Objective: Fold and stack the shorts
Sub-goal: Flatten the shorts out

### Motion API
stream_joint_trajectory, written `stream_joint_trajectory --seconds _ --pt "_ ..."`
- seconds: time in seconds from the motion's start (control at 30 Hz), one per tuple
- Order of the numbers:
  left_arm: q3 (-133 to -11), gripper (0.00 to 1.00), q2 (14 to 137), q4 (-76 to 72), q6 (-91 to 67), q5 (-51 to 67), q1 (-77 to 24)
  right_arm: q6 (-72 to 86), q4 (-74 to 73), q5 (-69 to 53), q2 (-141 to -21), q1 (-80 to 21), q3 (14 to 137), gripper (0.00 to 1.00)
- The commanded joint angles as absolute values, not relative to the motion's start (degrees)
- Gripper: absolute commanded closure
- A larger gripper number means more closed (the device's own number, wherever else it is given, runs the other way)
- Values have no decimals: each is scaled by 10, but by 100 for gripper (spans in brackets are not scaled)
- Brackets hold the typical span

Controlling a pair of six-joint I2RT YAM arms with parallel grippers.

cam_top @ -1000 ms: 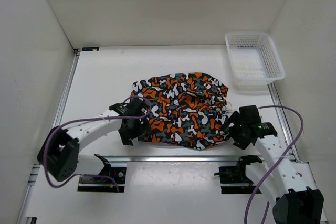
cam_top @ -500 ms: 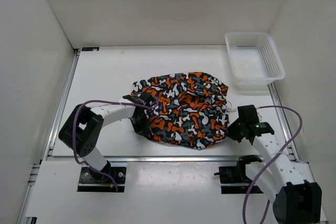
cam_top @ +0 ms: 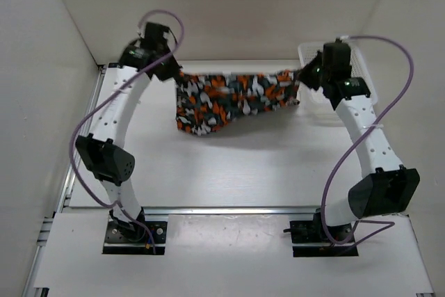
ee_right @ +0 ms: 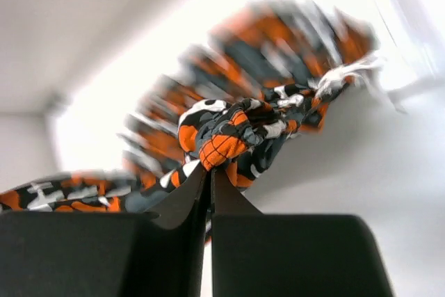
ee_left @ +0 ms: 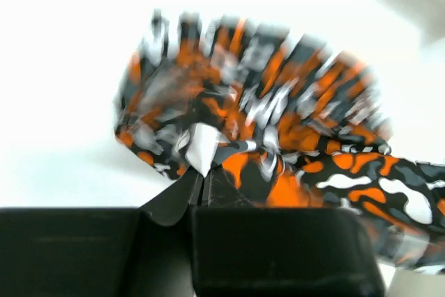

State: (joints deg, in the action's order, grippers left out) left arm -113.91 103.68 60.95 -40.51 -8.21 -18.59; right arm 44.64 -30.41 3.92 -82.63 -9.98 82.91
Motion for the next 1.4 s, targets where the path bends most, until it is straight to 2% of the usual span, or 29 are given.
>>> stream_joint_trajectory --seconds 0.0,0.03,0.1,0.17,0.2,0.23,0.27,0.3,0.33,0.37,0.4,0.43,0.57,0.7,0.83,0.9,1.07,1.23,1.27,1.37 --pt "-1266 90 1010 734 -337 -109 -166 390 -288 33 -803 -97 921 100" --pt "-1259 90 998 734 -337 -91 -158 384 -288 33 -781 -103 916 100" --pt "-1168 90 941 709 -337 -63 -158 368 -263 33 -733 -103 848 100" --pt "-1076 90 895 662 -344 -43 -158 363 -257 48 -695 -103 737 100" --pt "-971 90 845 645 -360 -36 -165 363 -257 55 -653 -103 696 100" --pt "-916 90 820 628 -369 -23 -172 363 -251 55 -632 -103 653 100" --pt "-862 82 797 595 -380 -18 -189 372 -251 55 -611 -103 564 81" --pt "-755 73 755 580 -404 -10 -195 372 -251 61 -571 -103 521 67" --pt "-704 63 738 564 -416 17 -195 394 -257 66 -550 -103 479 55" --pt "-657 46 723 547 -424 31 -203 409 -265 74 -533 -103 410 38" --pt "-589 17 714 525 -443 39 -208 422 -284 74 -498 -103 382 33" --pt "-565 10 708 525 -451 40 -208 446 -296 81 -482 -103 358 29" --pt "-525 8 708 518 -471 13 -208 493 -343 87 -426 -103 293 28" --pt "-503 8 723 471 -490 -4 -202 518 -320 16 -425 -98 252 8" --pt "-485 7 790 413 -477 25 -171 530 -245 -25 -469 -98 246 4" --pt "-497 0 820 408 -477 31 -171 519 -226 -19 -509 -98 259 4" --pt "-518 0 895 408 -478 43 -171 493 -168 -6 -656 -85 337 6" --pt "-518 0 920 396 -495 33 -171 483 -128 -28 -774 -73 406 11" --pt "-526 1 931 396 -495 33 -171 483 -123 -28 -786 -73 415 13" --pt "-559 19 960 396 -489 21 -171 475 -118 -8 -830 -73 450 21"
